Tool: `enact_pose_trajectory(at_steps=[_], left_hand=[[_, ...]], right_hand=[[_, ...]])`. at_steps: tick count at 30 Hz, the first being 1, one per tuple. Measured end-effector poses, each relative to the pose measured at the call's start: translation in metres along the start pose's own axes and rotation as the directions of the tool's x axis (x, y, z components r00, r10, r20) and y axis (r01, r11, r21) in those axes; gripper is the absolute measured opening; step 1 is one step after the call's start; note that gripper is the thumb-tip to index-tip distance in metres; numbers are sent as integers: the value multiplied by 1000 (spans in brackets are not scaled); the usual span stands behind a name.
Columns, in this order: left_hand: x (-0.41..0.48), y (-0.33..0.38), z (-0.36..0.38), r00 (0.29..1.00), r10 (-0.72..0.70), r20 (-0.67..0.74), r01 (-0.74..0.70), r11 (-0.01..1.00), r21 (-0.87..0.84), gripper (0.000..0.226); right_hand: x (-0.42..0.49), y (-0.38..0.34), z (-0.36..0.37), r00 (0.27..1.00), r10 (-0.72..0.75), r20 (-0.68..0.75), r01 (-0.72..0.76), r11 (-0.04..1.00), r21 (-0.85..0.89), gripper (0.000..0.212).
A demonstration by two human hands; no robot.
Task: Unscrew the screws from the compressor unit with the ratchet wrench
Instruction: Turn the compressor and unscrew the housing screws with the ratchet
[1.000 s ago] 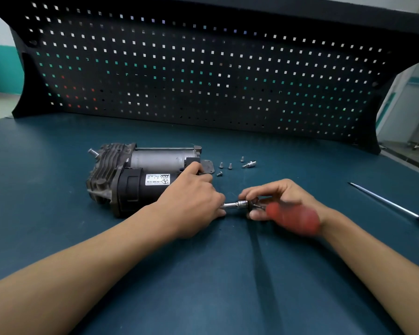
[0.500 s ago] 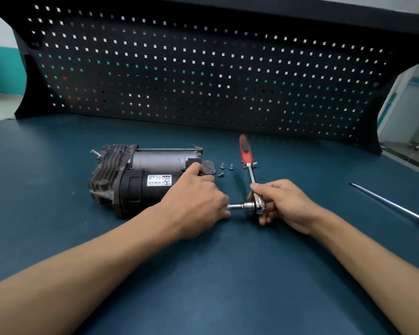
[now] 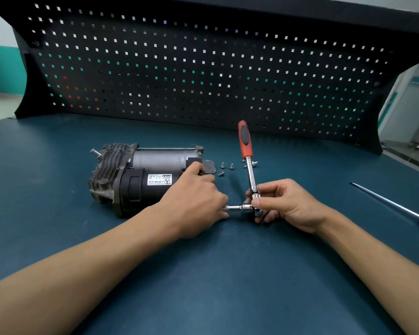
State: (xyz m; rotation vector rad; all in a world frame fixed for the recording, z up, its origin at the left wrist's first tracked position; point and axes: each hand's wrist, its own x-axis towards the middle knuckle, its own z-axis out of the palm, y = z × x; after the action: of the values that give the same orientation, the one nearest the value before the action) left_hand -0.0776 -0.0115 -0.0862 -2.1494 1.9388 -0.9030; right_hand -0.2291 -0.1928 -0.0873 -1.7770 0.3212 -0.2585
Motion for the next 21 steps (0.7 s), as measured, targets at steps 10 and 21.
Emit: enact_pose_trajectory(at_steps=[10, 21], left_hand=[[1, -1, -3, 1000, 5, 8, -5, 1000, -4, 35], [2, -4, 0, 1000, 24, 14, -24, 1000, -7, 47]], right_hand=[[-3, 2, 0, 996, -75, 39, 75, 997, 4, 33], [-3, 5, -2, 986, -150, 72, 155, 986, -59, 25]])
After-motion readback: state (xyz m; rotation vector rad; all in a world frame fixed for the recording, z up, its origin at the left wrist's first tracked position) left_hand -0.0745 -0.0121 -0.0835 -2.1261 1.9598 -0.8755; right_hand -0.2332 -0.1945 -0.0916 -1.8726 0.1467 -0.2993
